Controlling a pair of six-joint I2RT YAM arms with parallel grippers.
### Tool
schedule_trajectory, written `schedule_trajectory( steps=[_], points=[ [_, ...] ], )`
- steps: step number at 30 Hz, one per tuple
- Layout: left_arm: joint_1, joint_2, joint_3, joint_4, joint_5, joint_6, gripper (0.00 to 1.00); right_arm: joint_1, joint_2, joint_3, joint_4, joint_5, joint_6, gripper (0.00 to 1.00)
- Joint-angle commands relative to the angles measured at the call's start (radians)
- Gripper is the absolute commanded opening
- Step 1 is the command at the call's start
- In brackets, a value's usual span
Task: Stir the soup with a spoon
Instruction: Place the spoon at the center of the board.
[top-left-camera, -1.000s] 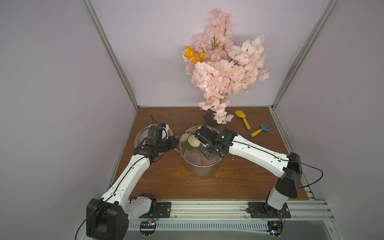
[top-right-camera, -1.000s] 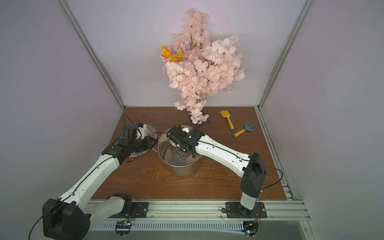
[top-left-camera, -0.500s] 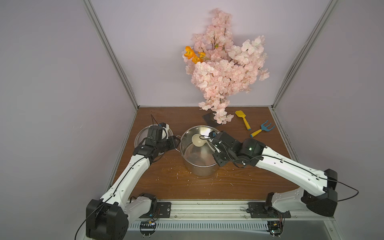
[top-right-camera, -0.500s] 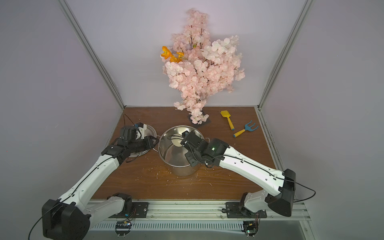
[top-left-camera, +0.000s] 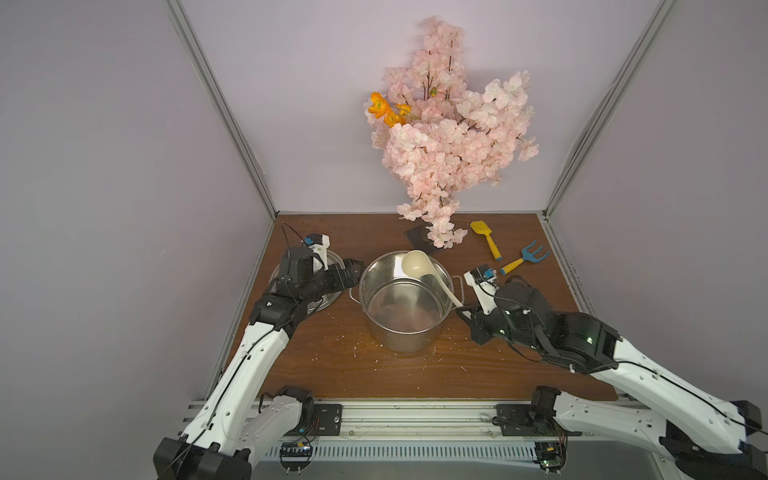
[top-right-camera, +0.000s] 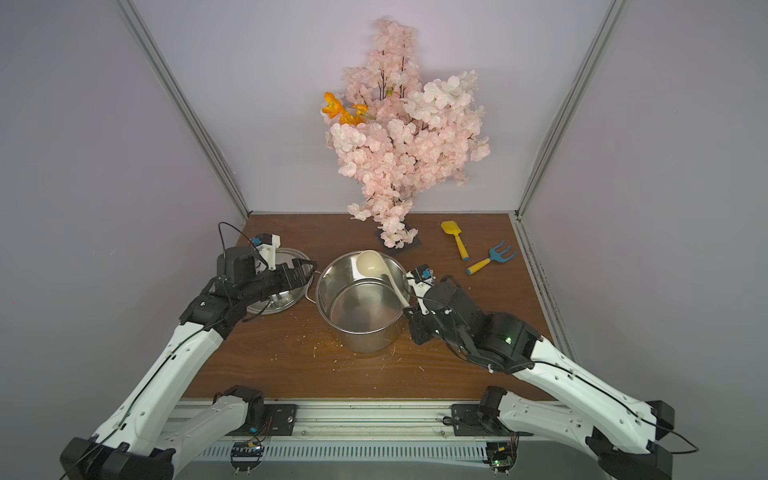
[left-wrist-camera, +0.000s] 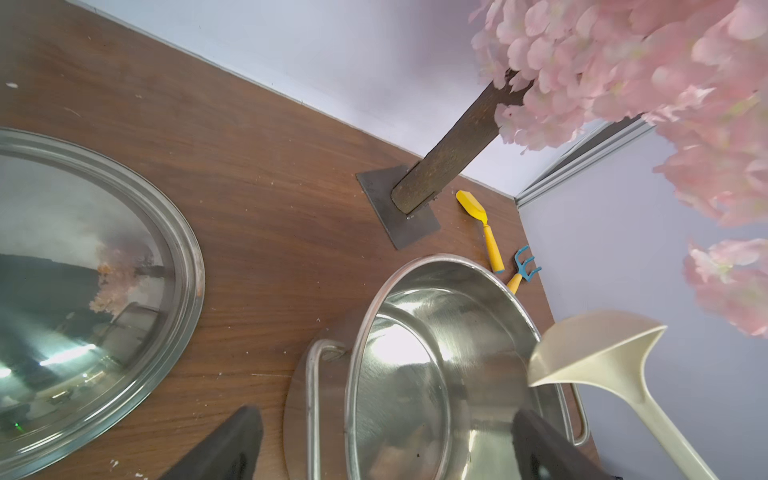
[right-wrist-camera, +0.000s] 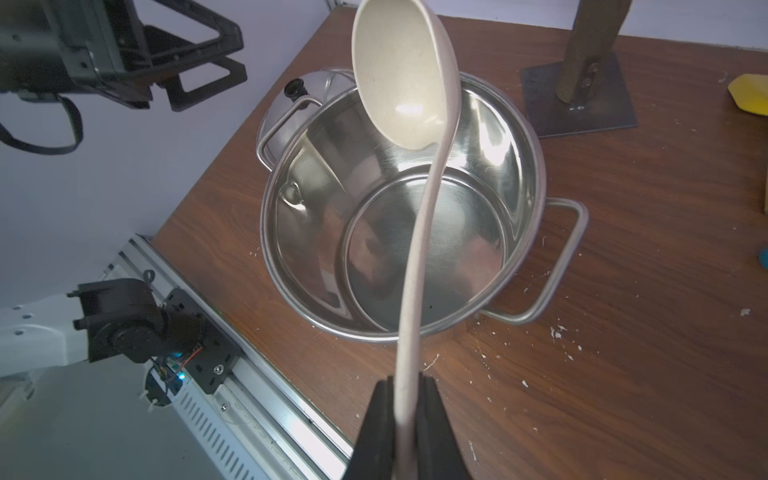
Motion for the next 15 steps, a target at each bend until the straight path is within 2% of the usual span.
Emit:
schedule_trajectory(
  steps=[1,4,8,10,15],
  points=[
    [0.015,-0.018,0.009,0.009,-0.014,-0.001,0.96,-0.017,-0.112,-0.083,0.059,0.126,0.165,0.0],
    [0.03,-0.027,-0.002,0.023,0.004,-0.006,0.96,-0.019,-0.274,-0.175,0.066,0.259,0.297,0.0],
    [0.041,-0.023,-0.019,0.041,0.025,-0.014,0.96,-0.019,-0.478,-0.282,0.11,0.363,0.372,0.0],
    [0.042,-0.014,-0.026,0.05,0.037,-0.021,0.96,-0.019,-0.512,-0.32,0.111,0.383,0.394,0.0],
    [0.042,-0.009,-0.059,0.089,0.052,-0.044,0.96,-0.019,-0.487,-0.399,0.108,0.42,0.464,0.0]
  ],
)
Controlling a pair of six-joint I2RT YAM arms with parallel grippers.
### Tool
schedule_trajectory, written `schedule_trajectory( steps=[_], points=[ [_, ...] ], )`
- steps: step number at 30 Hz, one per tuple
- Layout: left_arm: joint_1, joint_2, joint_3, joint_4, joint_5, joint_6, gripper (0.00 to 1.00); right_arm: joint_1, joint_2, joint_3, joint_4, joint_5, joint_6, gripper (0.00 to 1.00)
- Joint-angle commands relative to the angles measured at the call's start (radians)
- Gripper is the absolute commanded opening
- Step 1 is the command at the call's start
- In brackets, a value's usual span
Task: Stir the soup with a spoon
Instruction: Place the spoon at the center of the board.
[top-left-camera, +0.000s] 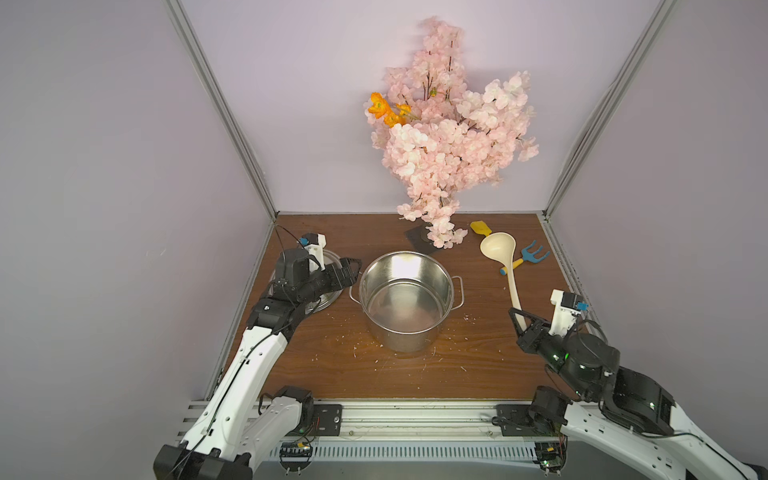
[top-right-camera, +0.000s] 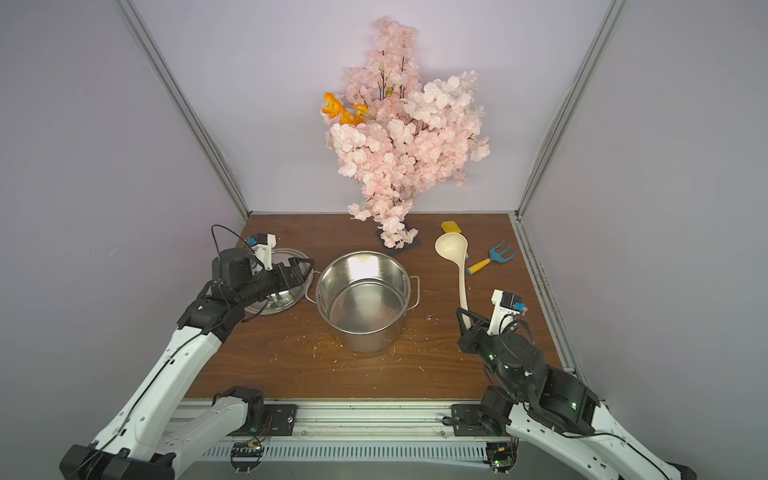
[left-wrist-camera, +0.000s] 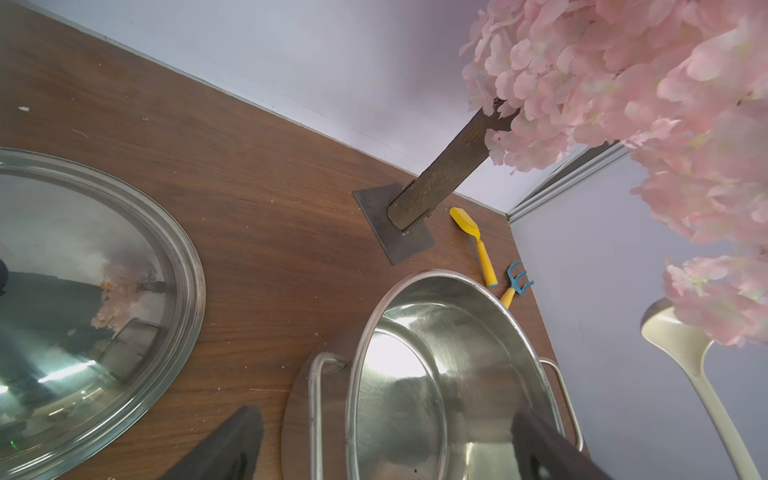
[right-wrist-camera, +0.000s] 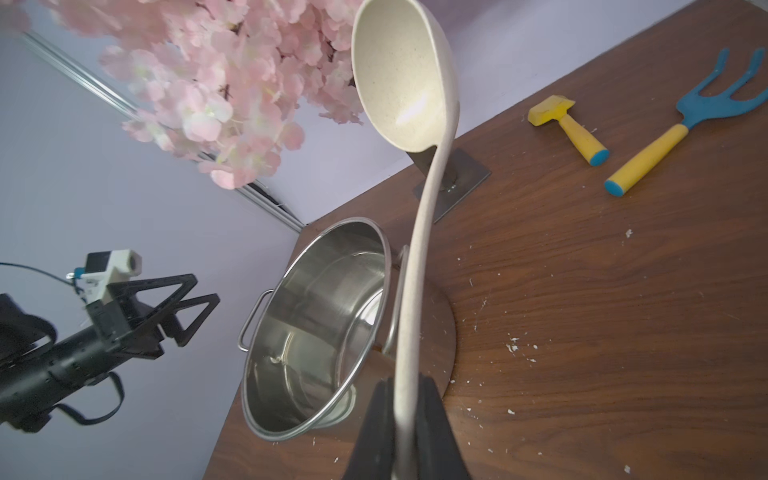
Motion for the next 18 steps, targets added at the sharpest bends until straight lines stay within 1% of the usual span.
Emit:
schedule_trajectory(
  steps=[1,4,7,10,16,18],
  points=[
    [0.011,0.002,-0.019,0.036,0.027,-0.018,0.96,-0.002,0.027,-0.051,0.017,0.076,0.088,0.0],
    [0.011,-0.005,-0.024,0.036,0.025,-0.014,0.96,-0.003,0.042,-0.1,0.023,0.111,0.133,0.0],
    [0.01,-0.02,-0.034,0.038,0.015,-0.009,0.96,-0.011,0.071,-0.162,0.073,0.086,0.145,0.0],
    [0.01,-0.031,-0.043,0.037,0.01,-0.006,0.96,-0.051,0.121,-0.233,0.167,-0.007,0.117,0.0],
    [0.01,-0.033,-0.067,0.036,0.032,0.001,0.96,-0.211,0.241,-0.361,0.386,-0.238,0.029,0.0],
    [0.01,-0.04,-0.074,0.037,0.033,0.001,0.96,-0.245,0.27,-0.391,0.434,-0.269,0.012,0.0]
  ],
)
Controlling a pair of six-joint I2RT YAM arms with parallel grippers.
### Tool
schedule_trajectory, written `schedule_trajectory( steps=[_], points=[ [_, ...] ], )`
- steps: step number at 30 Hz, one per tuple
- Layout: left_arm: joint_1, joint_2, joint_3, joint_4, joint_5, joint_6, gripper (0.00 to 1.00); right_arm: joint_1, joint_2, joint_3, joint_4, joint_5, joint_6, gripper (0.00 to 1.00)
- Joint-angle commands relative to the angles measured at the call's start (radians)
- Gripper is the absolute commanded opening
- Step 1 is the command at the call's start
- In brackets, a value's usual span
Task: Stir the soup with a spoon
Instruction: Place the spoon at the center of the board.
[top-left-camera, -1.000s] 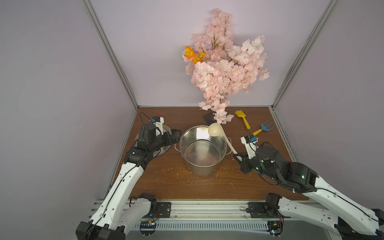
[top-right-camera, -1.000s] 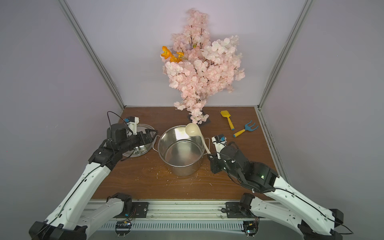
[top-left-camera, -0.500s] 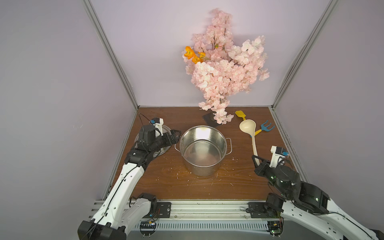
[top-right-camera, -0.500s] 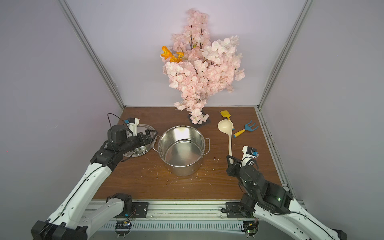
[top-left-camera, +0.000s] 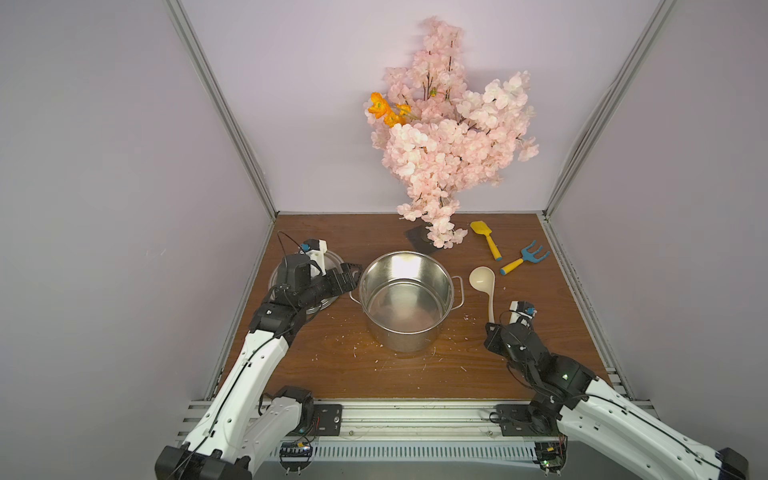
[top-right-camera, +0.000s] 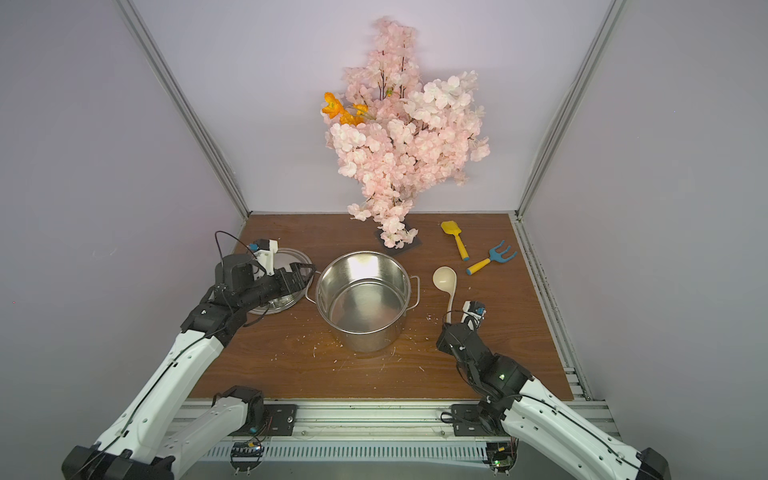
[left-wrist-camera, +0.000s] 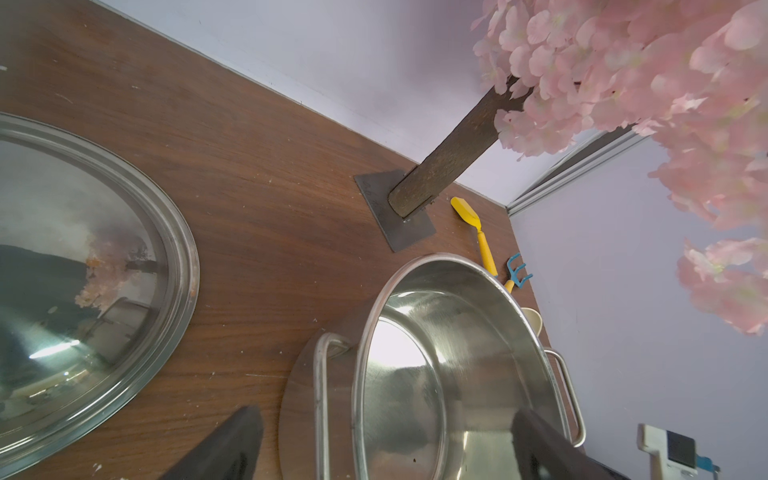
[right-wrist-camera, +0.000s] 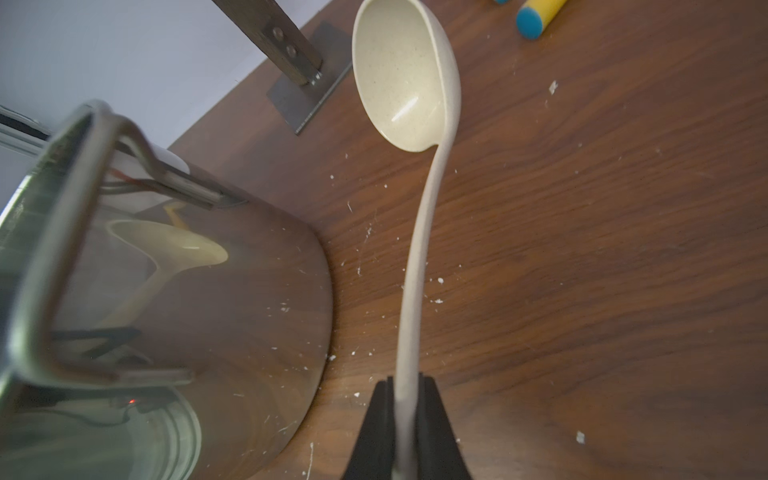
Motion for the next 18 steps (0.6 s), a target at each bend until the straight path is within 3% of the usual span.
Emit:
schedule_trajectory(
  steps=[1,7,9,12,18],
  points=[
    [0.01,-0.018,-0.016,0.015,0.014,0.007,0.96,-0.045,0.03,-0.041,0.167,-0.112,-0.056,0.0],
    [0.01,-0.028,-0.03,0.013,0.019,0.009,0.96,-0.077,0.137,-0.133,0.315,-0.23,-0.065,0.04],
    [0.01,-0.029,-0.032,0.014,0.018,0.006,0.96,-0.077,0.162,-0.149,0.333,-0.247,-0.063,0.13],
    [0.01,-0.032,-0.032,0.013,0.008,0.007,0.96,-0.077,0.17,-0.15,0.304,-0.246,-0.066,0.33],
    [0.01,-0.032,-0.029,0.015,-0.054,0.014,0.96,-0.087,0.132,-0.125,0.222,-0.2,-0.074,0.52]
  ],
)
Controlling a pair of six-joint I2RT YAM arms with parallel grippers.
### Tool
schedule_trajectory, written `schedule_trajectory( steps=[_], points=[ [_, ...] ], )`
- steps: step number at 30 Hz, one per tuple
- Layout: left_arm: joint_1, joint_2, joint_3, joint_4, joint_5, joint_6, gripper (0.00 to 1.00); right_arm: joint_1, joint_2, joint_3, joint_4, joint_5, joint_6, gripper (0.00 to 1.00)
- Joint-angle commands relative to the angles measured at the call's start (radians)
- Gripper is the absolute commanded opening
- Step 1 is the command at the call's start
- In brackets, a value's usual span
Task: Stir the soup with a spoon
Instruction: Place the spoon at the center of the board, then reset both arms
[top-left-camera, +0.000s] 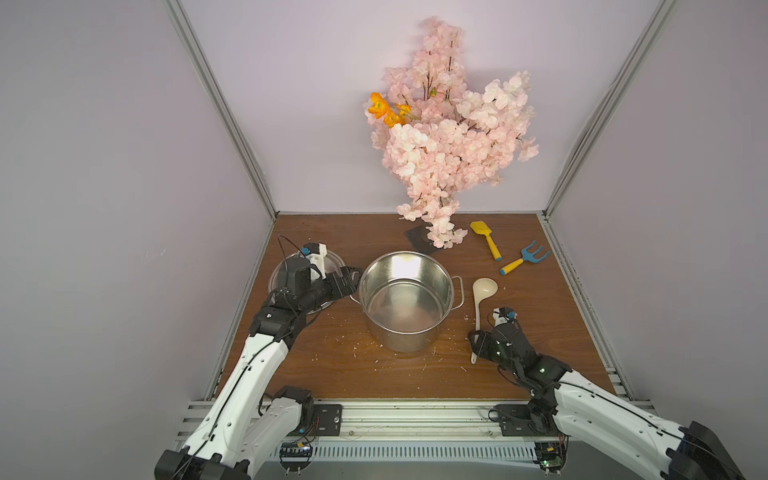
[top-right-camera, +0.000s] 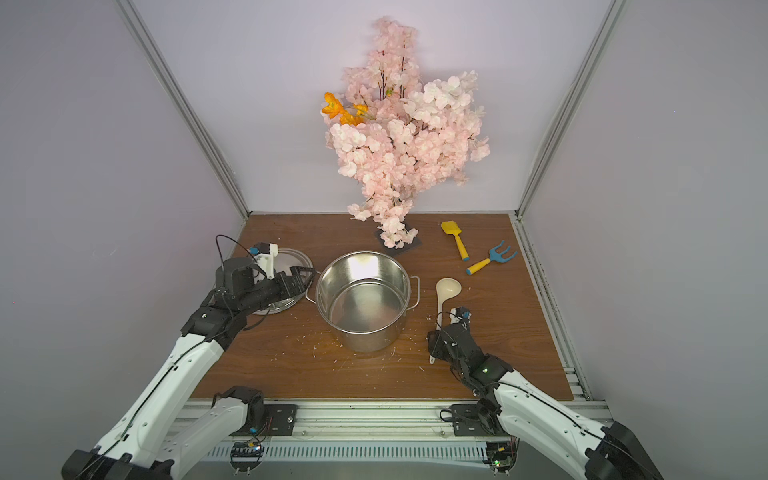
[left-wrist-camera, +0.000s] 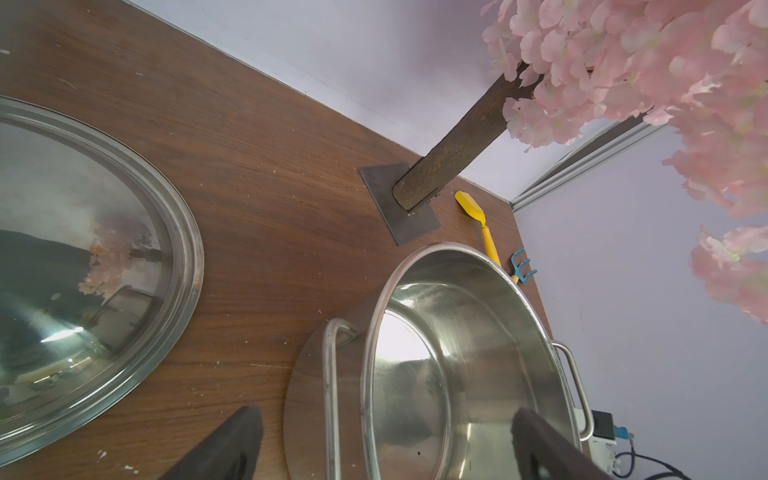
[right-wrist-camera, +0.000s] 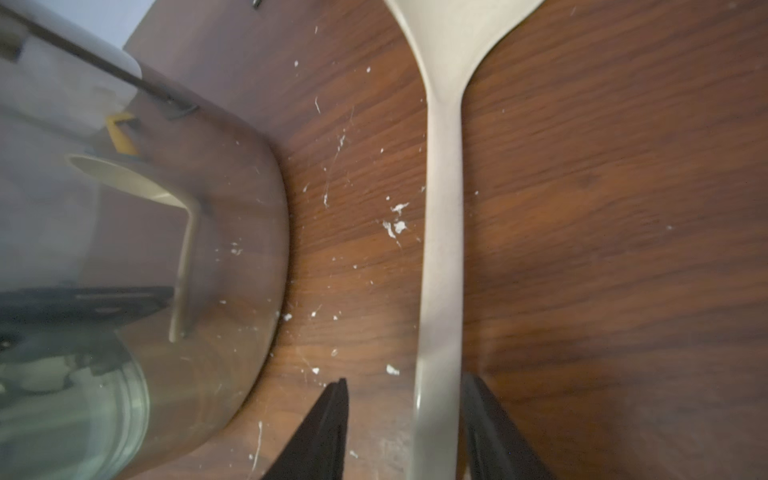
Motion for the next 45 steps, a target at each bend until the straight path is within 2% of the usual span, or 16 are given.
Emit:
schedule_trajectory(
  steps=[1,6,7,8,9,14,17,18,20,23,26,31,35,38,42,45],
  points=[
    [0.01,-0.011,-0.003,0.014,-0.061,0.019,0.96,-0.012,-0.032,0.028,-0.059,0.033,-0.013,0.55],
    [0.01,-0.028,-0.007,0.024,-0.216,0.053,0.96,-0.054,-0.11,0.096,-0.131,0.133,-0.035,0.7],
    [0.011,-0.04,-0.017,0.039,-0.246,0.062,0.96,-0.067,-0.119,0.116,-0.142,0.155,-0.053,0.77],
    [0.011,-0.052,-0.035,0.063,-0.278,0.071,0.96,-0.083,-0.121,0.141,-0.145,0.177,-0.077,0.95],
    [0.011,-0.069,-0.057,0.098,-0.313,0.079,0.96,-0.096,-0.117,0.166,-0.149,0.208,-0.108,0.99],
    [0.018,-0.134,-0.241,0.367,-0.562,0.088,0.96,-0.184,-0.076,0.247,-0.051,0.363,-0.278,0.99],
    [0.062,-0.083,-0.348,0.521,-0.762,0.083,0.97,-0.208,-0.067,0.209,0.142,0.528,-0.434,0.99],
    [0.078,-0.05,-0.374,0.576,-0.778,0.115,0.97,-0.213,-0.073,0.164,0.232,0.553,-0.495,0.99],
    [0.104,0.047,-0.427,0.704,-0.784,0.21,0.97,-0.234,-0.081,0.069,0.445,0.607,-0.614,0.99],
    [0.115,0.186,-0.478,0.864,-0.78,0.298,0.97,-0.297,-0.033,-0.028,0.691,0.618,-0.721,0.99],
    [0.115,0.287,-0.534,1.064,-0.765,0.349,0.97,-0.343,0.055,-0.105,0.939,0.587,-0.831,0.99],
    [0.115,0.426,-0.582,1.348,-0.69,0.447,0.97,-0.469,0.285,-0.167,1.264,0.444,-0.887,0.99],
    [0.115,0.531,-0.615,1.545,-0.576,0.495,0.97,-0.541,0.429,-0.11,1.349,0.327,-0.946,0.99],
    [0.116,0.634,-0.628,1.674,-0.512,0.519,0.98,-0.618,0.509,-0.1,1.445,0.23,-0.926,0.99],
    [0.13,0.64,-0.608,1.641,-0.474,0.52,0.98,-0.668,0.551,-0.004,1.298,0.115,-0.919,0.99],
    [0.137,0.64,-0.601,1.625,-0.469,0.515,0.98,-0.682,0.574,0.006,1.304,0.011,-0.903,0.99]
  ],
)
